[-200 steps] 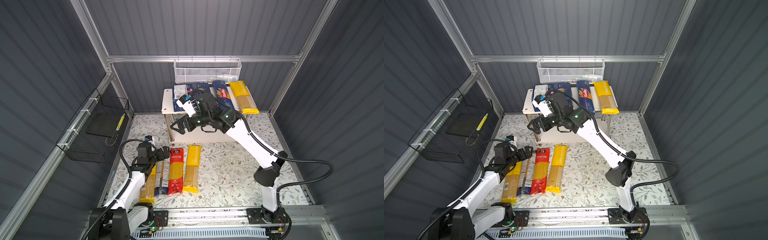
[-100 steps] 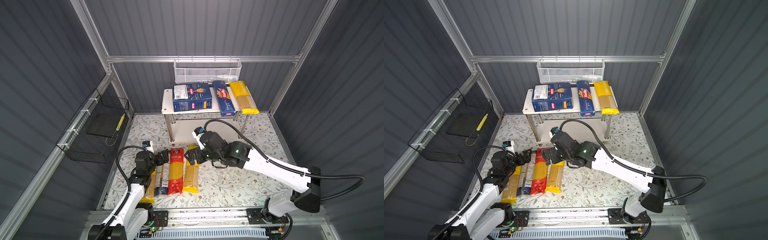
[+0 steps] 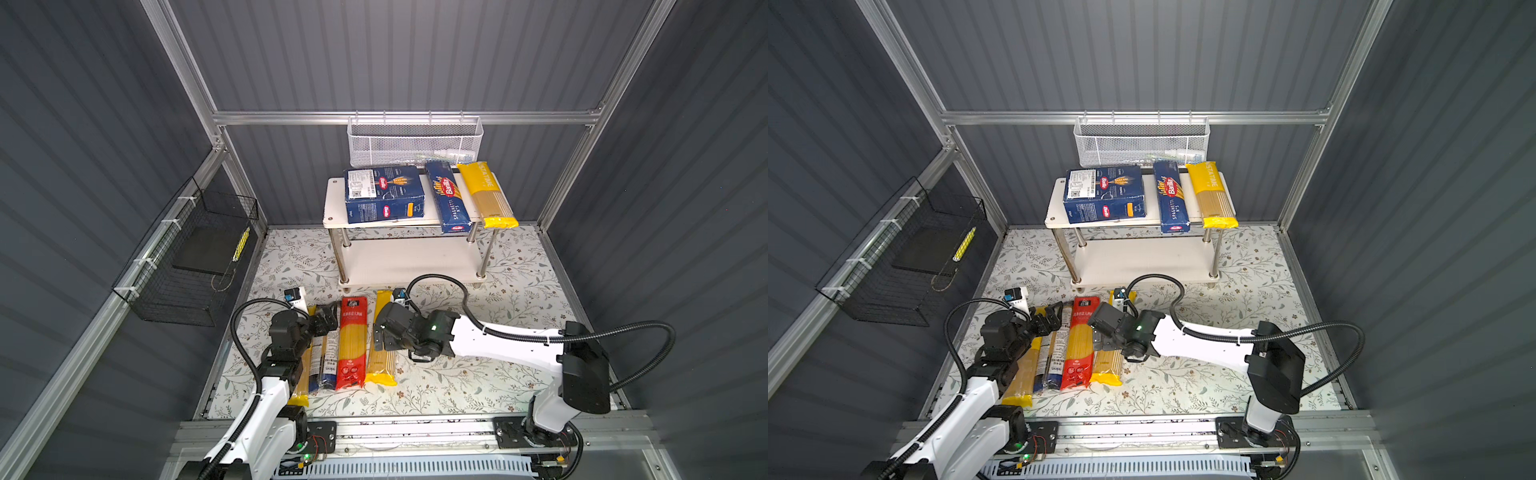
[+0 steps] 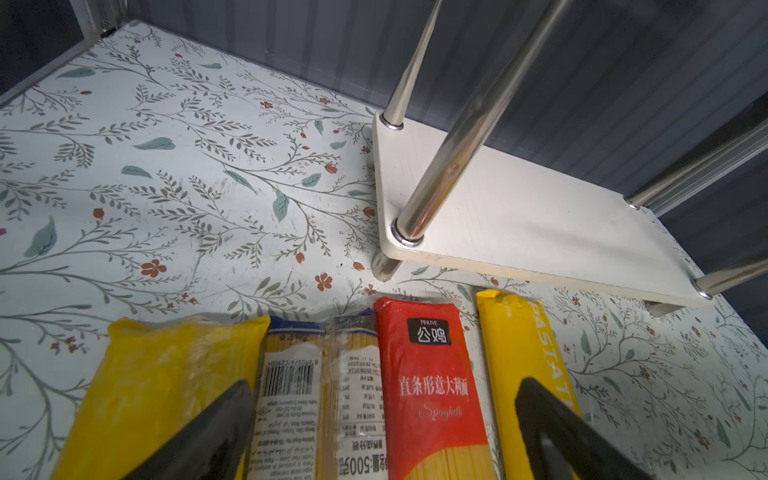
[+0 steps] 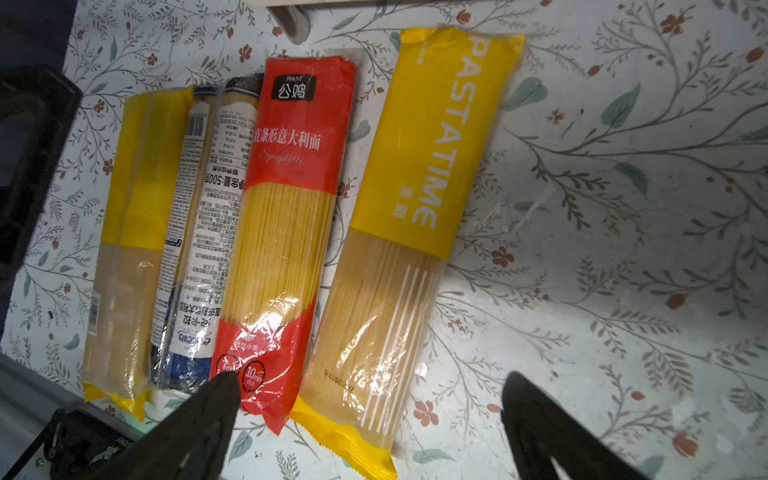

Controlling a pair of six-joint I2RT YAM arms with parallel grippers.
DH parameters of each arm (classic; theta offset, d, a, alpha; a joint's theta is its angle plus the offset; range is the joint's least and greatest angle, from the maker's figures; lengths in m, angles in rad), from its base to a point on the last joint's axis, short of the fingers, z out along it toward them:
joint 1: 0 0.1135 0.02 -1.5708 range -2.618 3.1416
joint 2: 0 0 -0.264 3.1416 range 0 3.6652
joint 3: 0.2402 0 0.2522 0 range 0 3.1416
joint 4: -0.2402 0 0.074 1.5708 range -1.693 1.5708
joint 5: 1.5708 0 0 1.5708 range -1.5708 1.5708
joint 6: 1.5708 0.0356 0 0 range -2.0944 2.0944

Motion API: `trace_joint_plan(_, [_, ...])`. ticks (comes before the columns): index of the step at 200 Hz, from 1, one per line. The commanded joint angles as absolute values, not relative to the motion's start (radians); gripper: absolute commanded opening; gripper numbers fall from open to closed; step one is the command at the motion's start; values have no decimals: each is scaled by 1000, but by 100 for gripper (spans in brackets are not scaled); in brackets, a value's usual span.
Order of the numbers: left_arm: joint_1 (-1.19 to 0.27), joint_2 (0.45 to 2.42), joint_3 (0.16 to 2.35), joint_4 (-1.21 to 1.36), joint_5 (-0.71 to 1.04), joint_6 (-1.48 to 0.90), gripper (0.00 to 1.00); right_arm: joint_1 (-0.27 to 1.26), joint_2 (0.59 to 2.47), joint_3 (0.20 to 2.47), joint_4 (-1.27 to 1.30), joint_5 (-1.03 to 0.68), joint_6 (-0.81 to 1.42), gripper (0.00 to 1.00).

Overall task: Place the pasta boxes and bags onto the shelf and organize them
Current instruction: 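Move the right gripper over the yellow PASTATIME bag and descend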

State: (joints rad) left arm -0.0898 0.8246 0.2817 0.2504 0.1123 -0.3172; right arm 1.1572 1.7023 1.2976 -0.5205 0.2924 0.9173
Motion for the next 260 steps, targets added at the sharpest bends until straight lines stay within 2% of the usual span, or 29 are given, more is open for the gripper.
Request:
trace_joint_plan(1, [-84,797,271,245,93,-288,100,1166,1781,1373,-554,294,952,99])
trace_joint_plan(31, [-84,796,273,238,84,-290,100,1166,1878,1470,-600,281,961,99])
trace_joint_plan(97, [-84,809,281,234,72,-293,100,1139,2003,1506,-602,208,1003,99])
trace_joint_plan(260, [-85,815,291,210,41,-282,100,1078,2090,1519,-605,95,985,99])
